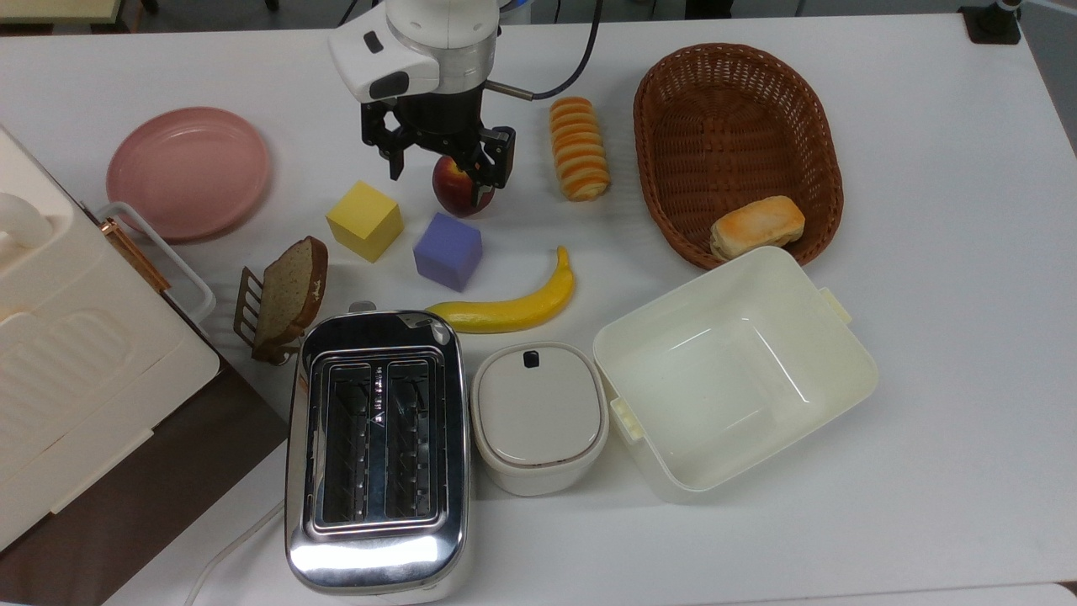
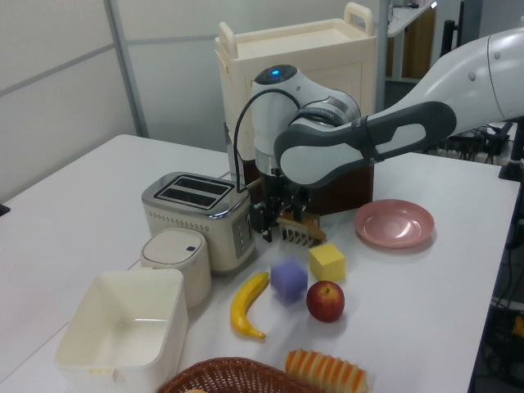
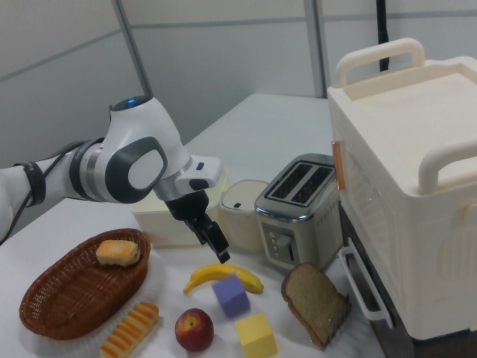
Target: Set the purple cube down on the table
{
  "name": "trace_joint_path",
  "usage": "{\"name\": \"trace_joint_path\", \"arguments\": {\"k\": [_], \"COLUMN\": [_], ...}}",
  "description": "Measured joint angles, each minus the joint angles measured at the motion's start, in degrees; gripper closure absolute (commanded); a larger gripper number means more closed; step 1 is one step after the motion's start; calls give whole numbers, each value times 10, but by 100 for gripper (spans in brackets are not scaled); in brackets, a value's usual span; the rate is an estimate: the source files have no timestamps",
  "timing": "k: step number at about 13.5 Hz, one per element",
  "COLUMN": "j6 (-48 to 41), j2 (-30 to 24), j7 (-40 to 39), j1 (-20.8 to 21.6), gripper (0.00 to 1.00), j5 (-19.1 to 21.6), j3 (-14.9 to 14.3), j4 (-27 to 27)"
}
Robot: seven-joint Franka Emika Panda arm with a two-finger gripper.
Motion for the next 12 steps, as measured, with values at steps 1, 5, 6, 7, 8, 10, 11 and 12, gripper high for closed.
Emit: {"name": "trace_joint_path", "arguments": {"k": [1,5,6,7,8,10,11,12], "j6": [0,0,0,-3,-31,-125,-178,-215], "j2": [0,0,0,-1,-3,-12,-20,-30], "j7": [0,0,0,0,0,-10,-41,-75], "j1": [0,-1,-1,-2,-2,-4,4,38], "gripper": [0,0,0,0,0,0,0,0], "j5": [0,0,0,0,0,0,0,0], "j3": [0,0,0,0,-1,-9,-27,-74], "j4": [0,0,1,5,20,78,111,131]}}
